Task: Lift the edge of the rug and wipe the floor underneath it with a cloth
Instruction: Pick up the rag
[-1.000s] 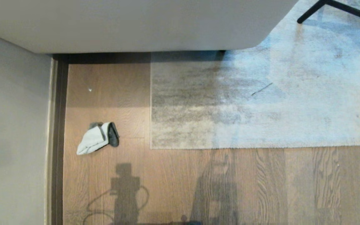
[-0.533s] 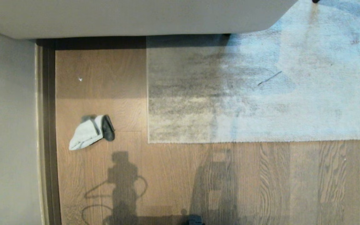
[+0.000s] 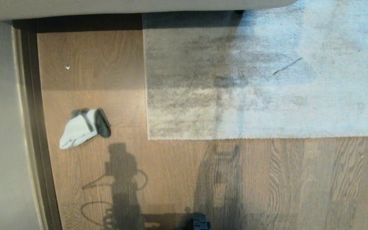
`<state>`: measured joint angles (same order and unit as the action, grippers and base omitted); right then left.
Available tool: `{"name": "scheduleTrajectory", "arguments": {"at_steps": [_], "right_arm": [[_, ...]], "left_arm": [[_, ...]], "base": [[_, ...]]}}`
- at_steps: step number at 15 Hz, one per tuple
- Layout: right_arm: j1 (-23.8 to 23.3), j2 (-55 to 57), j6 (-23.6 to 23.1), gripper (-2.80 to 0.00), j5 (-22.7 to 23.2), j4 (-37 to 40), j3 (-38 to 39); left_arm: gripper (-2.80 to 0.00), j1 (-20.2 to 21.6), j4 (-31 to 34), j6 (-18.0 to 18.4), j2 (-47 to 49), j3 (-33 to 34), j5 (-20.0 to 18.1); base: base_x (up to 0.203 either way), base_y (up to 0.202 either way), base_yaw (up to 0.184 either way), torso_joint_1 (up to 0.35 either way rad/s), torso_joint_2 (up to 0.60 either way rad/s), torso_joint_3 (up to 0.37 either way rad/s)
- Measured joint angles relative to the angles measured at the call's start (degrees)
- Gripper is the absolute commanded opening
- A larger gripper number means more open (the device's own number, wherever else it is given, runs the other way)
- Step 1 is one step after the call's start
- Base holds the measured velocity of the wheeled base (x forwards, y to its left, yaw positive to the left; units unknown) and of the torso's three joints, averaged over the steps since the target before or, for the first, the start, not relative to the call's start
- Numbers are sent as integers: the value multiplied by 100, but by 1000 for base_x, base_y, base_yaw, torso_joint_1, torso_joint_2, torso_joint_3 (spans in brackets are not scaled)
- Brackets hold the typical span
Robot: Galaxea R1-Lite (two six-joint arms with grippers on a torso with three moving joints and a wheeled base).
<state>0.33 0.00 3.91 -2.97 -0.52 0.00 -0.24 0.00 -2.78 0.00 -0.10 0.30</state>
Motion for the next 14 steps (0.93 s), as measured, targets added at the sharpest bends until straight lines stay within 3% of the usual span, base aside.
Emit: {"name": "scheduleTrajectory", "arguments": {"at_steps": [7,14], "right_arm": [[0,2,-1,-280,0,1,0],[0,2,0,-280,0,1,0]], "left_arm": [[-280,2,0,0,0,0,3],[-280,5,0,1,0,0,3]], "base": [[0,0,0,2,1,-189],[0,0,0,2,1,-23]]}}
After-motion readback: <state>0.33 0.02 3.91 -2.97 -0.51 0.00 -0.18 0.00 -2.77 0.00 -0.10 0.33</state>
